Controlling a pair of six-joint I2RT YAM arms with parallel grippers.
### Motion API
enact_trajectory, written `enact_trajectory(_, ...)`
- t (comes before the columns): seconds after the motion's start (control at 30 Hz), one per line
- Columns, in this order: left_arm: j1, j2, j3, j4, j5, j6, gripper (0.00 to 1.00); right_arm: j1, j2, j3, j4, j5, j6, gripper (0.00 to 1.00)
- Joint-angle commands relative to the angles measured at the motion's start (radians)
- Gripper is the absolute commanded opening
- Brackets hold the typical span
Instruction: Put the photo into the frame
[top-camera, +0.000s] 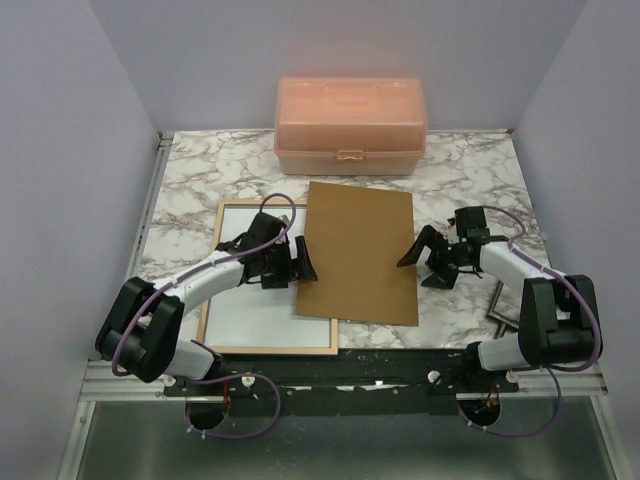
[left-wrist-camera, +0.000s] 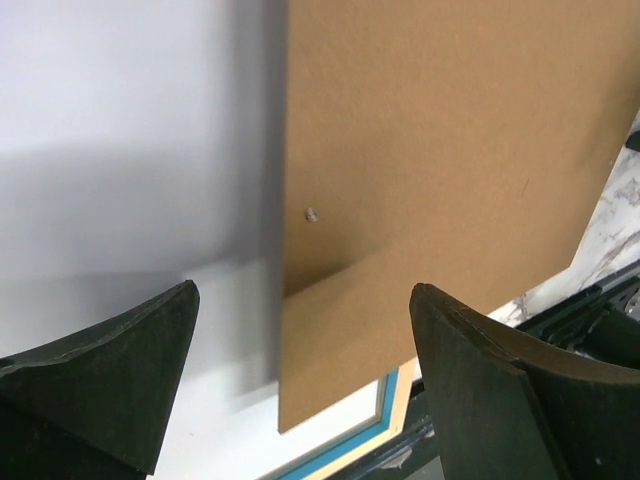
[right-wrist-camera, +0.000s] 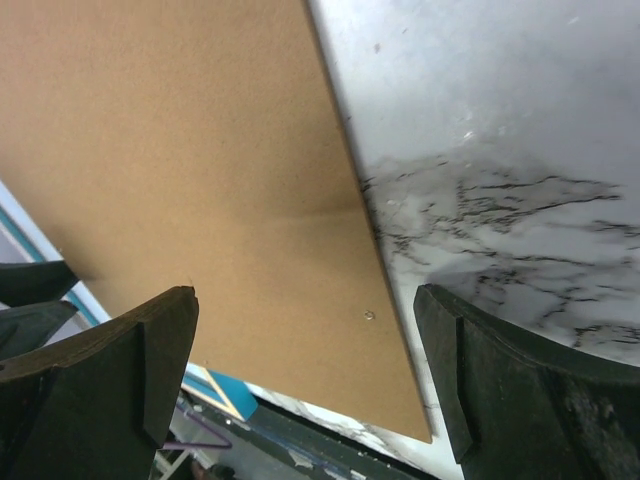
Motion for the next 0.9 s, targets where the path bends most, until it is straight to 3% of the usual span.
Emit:
enact_trajectory(0.0,0.064,0.069,0.039,0.062,0.059,0.084,0.88,0.002,0.018,0.031,-0.035,0.099,-0.008,1.00)
enact_trajectory(0.47,0.078,0.282,0.206,0.168,0.232,0.113,0.76,0.003,0.056,-0.029,0.050,0.006,0.006,1.00)
enact_trajectory(0.7,0.078,0.213,0.126,0.172,0.209,0.088,0.68,0.015,0.076,-0.034,0.070,-0.085,-0.006,1.00)
enact_trajectory(0.87,0.078,0.112,0.067,0.106,0.105,0.104,0.52,0.121,0.094,-0.020,0.102,-0.084,0.047,1.00)
